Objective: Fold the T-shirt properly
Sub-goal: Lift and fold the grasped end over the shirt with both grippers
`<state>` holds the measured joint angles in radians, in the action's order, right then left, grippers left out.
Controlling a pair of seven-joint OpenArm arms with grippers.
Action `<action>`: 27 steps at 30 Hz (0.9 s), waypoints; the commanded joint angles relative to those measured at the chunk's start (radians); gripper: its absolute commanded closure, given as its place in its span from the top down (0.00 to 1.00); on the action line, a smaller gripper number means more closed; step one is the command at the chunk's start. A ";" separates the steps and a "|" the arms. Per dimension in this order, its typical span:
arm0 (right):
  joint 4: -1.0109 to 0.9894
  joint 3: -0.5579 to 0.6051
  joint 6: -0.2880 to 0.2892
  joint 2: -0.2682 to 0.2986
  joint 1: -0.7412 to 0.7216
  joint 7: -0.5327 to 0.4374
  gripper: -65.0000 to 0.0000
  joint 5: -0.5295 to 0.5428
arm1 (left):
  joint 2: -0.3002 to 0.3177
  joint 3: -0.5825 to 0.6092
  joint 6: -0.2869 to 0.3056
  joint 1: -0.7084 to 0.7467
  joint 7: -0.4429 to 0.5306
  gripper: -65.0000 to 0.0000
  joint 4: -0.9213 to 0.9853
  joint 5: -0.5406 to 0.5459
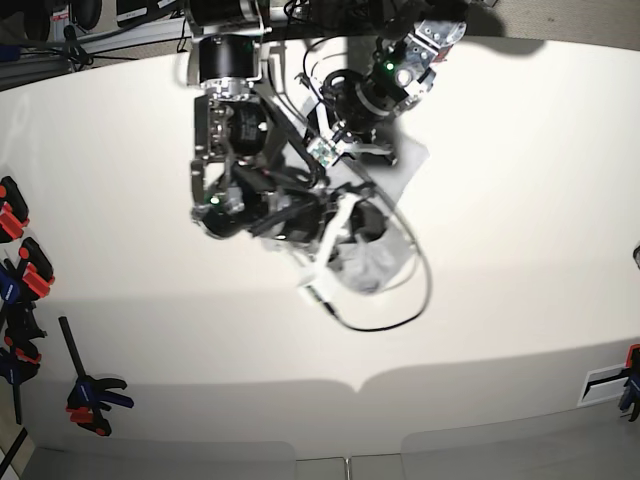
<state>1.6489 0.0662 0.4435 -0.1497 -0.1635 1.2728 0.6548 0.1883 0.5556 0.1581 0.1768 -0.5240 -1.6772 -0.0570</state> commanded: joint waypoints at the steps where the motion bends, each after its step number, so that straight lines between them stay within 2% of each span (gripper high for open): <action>1: 0.016 0.020 -0.008 -0.007 -0.017 -0.020 0.00 0.029 | -0.005 0.001 -0.010 -0.008 0.020 0.17 -0.018 0.005; 5: 0.016 0.079 -0.013 -0.007 -0.007 -0.011 0.00 0.029 | -0.005 0.001 -0.010 -0.008 0.019 0.17 -0.018 -0.006; 10: 0.016 0.112 -0.013 -0.007 0.027 -0.003 0.00 0.029 | 0.010 0.001 -0.018 -0.009 0.025 0.17 -0.017 -0.102; 14: 0.016 0.110 -0.013 -0.007 0.027 -0.009 0.00 0.029 | 0.037 0.002 -0.043 -0.008 0.009 0.17 -0.017 -0.099; 18: 0.016 0.110 -0.013 -0.007 0.011 -0.011 0.00 0.029 | 0.037 0.002 -0.042 -0.008 -0.098 0.17 -0.058 -0.080; 24: 0.016 0.110 -0.013 -0.007 0.002 -0.012 0.00 0.027 | 0.037 0.002 -0.042 -0.008 -0.251 0.17 -0.218 -0.072; 27: 0.016 0.110 -0.013 -0.007 -0.003 -0.017 0.00 0.026 | 0.037 0.004 -0.039 0.000 -0.377 0.17 -0.294 -0.066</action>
<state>1.6497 0.1745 0.4294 -0.1493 -0.1467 1.2800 0.6540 0.2260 0.5613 0.1310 0.1818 -0.9173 -1.9556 -0.1173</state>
